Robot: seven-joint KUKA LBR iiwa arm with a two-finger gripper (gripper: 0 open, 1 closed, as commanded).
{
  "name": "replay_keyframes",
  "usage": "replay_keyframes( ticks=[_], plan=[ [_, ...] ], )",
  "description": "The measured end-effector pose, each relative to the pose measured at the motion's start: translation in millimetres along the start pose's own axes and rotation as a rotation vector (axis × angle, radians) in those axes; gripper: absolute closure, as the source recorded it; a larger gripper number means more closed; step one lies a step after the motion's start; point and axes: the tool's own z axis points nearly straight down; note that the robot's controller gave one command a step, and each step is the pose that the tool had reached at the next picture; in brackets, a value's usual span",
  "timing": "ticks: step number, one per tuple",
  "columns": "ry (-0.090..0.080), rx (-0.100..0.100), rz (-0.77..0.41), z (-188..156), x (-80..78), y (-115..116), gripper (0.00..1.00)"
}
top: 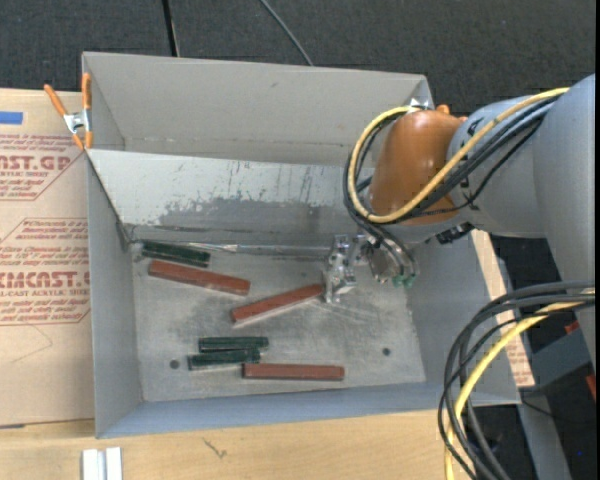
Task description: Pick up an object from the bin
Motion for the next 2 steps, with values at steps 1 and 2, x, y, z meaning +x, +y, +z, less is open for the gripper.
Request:
replay_keyframes(
  ticks=[1, 2],
  plan=[
    [0.004, -0.001, 0.000, 2.7, 1.9, 0.5, 0.00],
    [0.002, 0.000, 0.000, 0.2, 0.4, 0.2, 1.00]
  ],
)
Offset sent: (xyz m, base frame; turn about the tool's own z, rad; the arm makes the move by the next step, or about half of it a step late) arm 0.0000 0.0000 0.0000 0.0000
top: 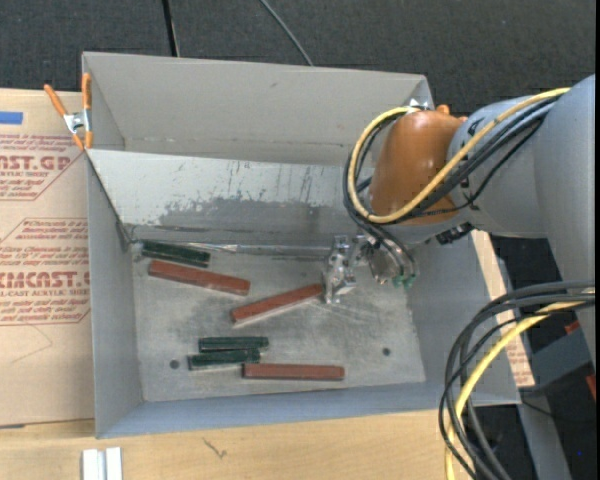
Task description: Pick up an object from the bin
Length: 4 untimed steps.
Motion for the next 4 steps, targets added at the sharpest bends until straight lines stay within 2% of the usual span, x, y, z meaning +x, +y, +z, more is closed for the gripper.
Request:
replay_keyframes(
  ticks=[1, 2, 3, 4],
  plan=[
    [0.003, -0.001, 0.000, 2.7, 1.6, 0.5, 0.00],
    [0.000, 0.000, 0.000, 0.0, 0.0, 0.1, 1.00],
    [0.003, -0.001, 0.000, 2.8, 1.7, 0.6, 0.00],
    [0.000, 0.000, 0.000, 0.1, 0.1, 0.1, 1.00]
  ],
)
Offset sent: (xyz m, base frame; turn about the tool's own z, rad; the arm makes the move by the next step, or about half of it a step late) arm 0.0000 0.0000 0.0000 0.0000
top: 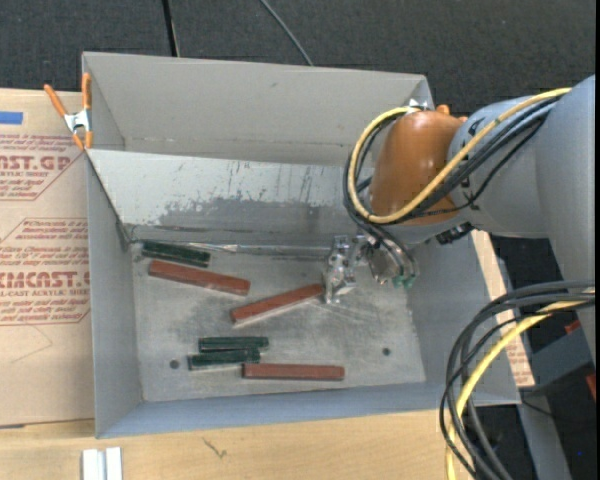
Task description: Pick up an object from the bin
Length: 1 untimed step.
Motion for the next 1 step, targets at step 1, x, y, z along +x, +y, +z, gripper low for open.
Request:
replay_keyframes(
  ticks=[1],
  plan=[
    [0.003, -0.001, 0.000, 2.7, 1.7, 0.5, 0.00]
  ],
)
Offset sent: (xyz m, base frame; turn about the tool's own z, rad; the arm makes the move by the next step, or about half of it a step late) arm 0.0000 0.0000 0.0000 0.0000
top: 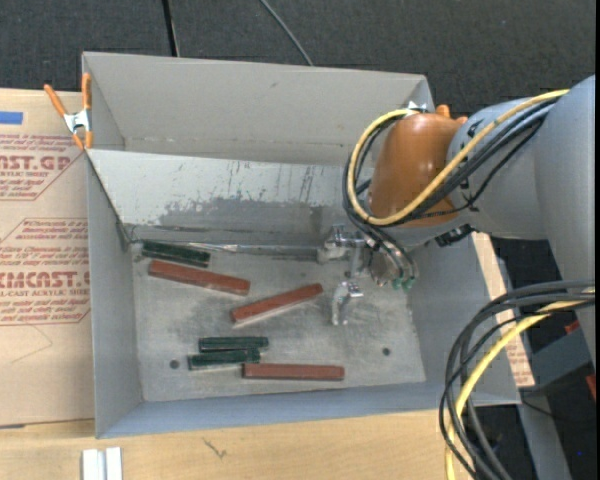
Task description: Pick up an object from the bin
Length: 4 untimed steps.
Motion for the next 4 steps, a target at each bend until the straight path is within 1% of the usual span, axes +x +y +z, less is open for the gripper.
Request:
replay_keyframes(
  ticks=[1, 2, 3, 4],
  plan=[
    [-0.005, 0.001, 0.000, -2.9, -2.0, -0.4, 1.00],
    [0.000, 0.000, 0.000, 0.0, 0.0, 0.0, 0.00],
    [-0.004, 0.001, 0.000, -2.8, -1.9, -0.4, 1.00],
    [0.000, 0.000, 0.000, 0.1, 0.0, 0.0, 0.00]
  ],
)
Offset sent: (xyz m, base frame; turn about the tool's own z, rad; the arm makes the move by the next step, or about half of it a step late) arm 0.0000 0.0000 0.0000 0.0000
